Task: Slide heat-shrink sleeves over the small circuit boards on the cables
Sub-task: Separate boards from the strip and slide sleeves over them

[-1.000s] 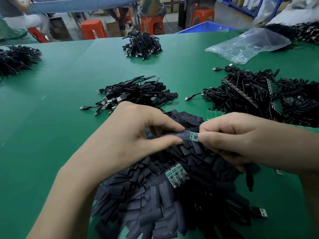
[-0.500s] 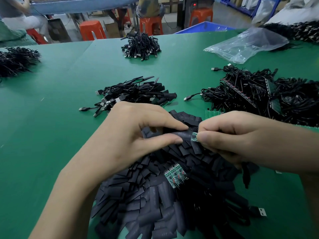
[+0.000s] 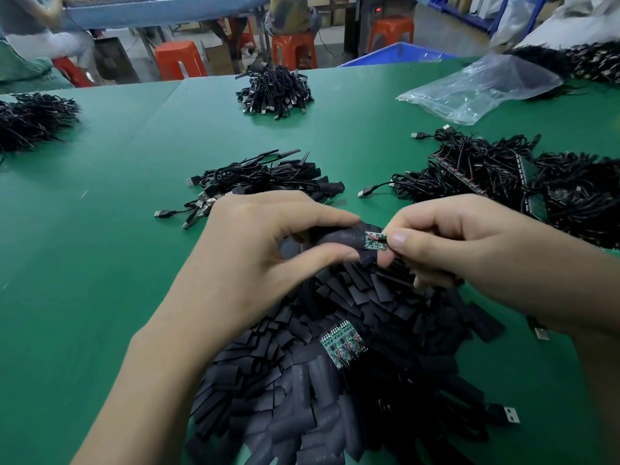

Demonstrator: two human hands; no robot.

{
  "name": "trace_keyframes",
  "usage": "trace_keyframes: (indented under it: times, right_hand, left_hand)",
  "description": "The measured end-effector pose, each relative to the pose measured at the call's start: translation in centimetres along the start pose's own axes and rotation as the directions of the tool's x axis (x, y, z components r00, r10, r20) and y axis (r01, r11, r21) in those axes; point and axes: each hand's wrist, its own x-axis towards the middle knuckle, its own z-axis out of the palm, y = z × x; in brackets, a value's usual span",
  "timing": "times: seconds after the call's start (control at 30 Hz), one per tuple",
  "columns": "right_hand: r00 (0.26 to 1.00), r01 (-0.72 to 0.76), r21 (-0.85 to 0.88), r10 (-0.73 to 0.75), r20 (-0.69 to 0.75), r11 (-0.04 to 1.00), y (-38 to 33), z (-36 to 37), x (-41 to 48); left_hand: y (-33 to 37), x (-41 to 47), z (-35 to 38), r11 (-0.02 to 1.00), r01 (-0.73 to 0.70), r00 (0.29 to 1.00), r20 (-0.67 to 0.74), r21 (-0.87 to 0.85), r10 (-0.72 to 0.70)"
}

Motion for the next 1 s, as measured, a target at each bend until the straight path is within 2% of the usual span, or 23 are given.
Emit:
trace_keyframes:
  times: [0.7, 0.87, 1.0]
  right_hand:
    - [0.988, 0.144, -0.125, -0.150, -0.034, 0.982, -0.4, -0.2, -0.5]
    - [0.987, 0.146, -0.078, -0.150, -0.060, 0.986, -0.4, 0.3, -0.2]
    - [0.984, 0.151, 0.074, -0.142, -0.110, 0.986, -0.5, 0.2, -0.2]
  left_hand:
    - [0.3, 0.1, 1.2, 0.990, -0.138, 0.986, -0.089, 0.001, 0.138]
    - [0.6, 0.1, 1.2, 0.994, -0.112, 0.989, -0.093, -0.002, 0.111]
    - [0.6, 0.3, 0.6, 0.995, -0.093, 0.980, -0.172, 0.025, 0.096]
